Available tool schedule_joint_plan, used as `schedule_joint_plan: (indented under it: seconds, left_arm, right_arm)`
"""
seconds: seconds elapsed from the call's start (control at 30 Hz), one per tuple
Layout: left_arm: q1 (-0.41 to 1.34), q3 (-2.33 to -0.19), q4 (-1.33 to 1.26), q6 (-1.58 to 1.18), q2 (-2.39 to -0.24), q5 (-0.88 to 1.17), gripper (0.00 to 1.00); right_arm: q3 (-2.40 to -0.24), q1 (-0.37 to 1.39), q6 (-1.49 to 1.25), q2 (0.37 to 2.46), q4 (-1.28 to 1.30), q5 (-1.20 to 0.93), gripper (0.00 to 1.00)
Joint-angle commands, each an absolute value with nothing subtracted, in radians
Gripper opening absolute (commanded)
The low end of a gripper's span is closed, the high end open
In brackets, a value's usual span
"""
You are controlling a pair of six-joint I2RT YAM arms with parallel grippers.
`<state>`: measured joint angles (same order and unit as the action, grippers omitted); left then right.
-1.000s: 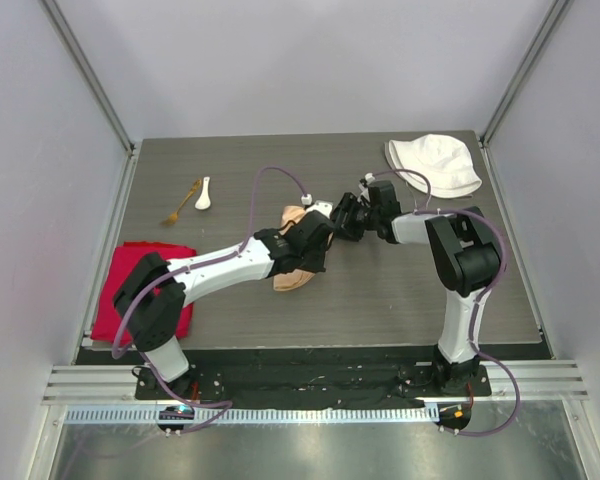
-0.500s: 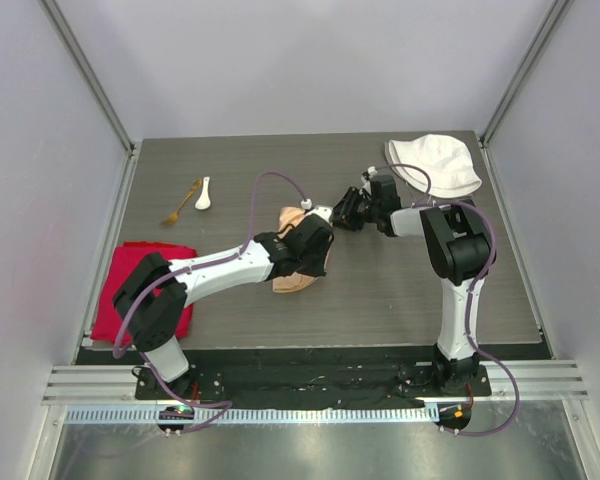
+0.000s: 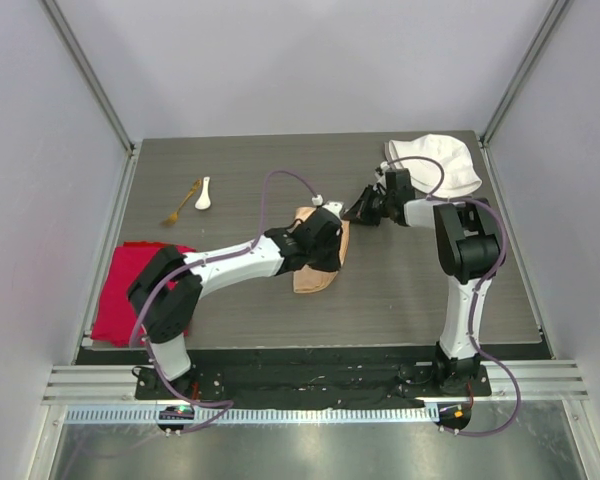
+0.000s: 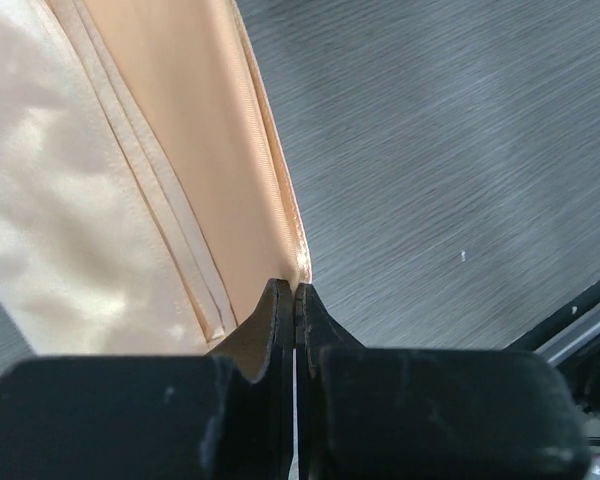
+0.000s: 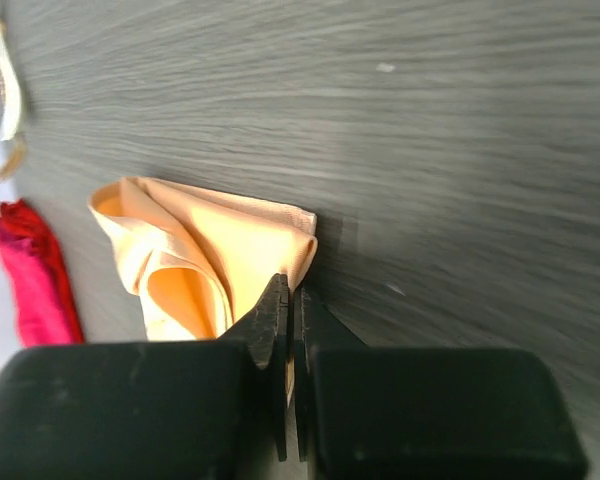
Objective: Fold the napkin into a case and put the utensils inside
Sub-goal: Pick up the 2/3-rectangle-folded napkin at the center of the board.
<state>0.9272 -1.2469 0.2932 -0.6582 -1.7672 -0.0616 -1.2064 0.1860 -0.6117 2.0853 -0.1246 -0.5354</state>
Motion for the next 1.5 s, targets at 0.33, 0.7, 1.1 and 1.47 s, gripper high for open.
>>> schedule_joint_plan:
  seconds: [0.33,0.7,1.1,1.47]
  left_arm:
    - [0.942,-1.131,0.181,-0.744,-1.718,-0.04,0.0]
    - [0.907,-0.996,0.146,-0.756,-1.611,-0.104,0.0]
    - [0.905,-0.977,0.08,-0.773,-1.62,-0.006,0.0]
    - [0.905,-0.968,0.08,-0.773,-1.614,0.021,0.0]
  right_arm:
    - [-1.249,0.199,-0.443,1.887,0.147,-0.394,0.01]
    - [-1.33,0.264,-0.489,1.897,0.192,-0.367,0.03]
    - [-1.298,0.253,-0.552,1.965,0.078,-0.399,0.22]
    - [-1.298,0.241,-0.575,2.013,0.017,-0.442,0.03]
